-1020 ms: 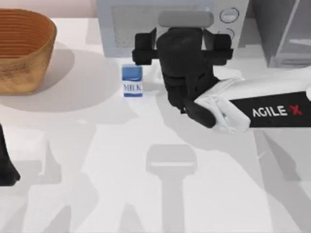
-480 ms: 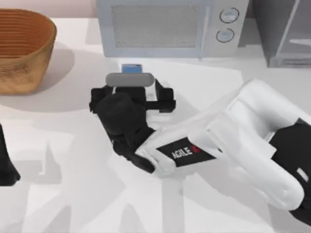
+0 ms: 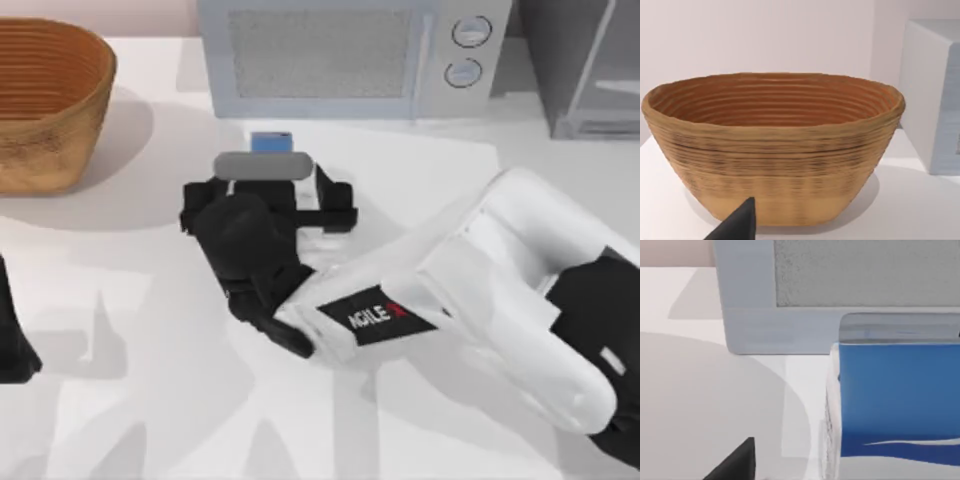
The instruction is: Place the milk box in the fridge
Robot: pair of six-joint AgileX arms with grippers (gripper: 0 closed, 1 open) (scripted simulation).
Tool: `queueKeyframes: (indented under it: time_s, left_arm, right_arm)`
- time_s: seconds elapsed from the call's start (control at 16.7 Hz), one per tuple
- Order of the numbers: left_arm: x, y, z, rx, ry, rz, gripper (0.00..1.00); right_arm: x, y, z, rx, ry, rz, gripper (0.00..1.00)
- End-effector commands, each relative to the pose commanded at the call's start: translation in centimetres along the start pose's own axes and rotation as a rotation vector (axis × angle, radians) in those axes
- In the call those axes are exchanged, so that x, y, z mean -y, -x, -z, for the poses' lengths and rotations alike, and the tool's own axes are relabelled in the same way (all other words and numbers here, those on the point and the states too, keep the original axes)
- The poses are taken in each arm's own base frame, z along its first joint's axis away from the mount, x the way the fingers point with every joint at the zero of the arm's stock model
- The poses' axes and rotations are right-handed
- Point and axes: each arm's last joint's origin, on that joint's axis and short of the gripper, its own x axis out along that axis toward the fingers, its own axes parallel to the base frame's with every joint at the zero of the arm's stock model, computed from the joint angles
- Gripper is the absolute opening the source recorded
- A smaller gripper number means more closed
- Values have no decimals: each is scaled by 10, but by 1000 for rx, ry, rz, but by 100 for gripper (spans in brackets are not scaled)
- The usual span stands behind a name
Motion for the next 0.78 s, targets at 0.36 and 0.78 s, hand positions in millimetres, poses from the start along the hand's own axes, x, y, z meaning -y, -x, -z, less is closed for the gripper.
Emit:
queueKeyframes:
  time_s: [0.36,0.78]
  left_arm:
    - [0,0,0,0,0,0,100]
    - [0,0,0,0,0,0,100]
  right_arm:
    - [-2,-35,1,1,-1,-2,100]
    - [-1,-46,0,2,-1,-2,92]
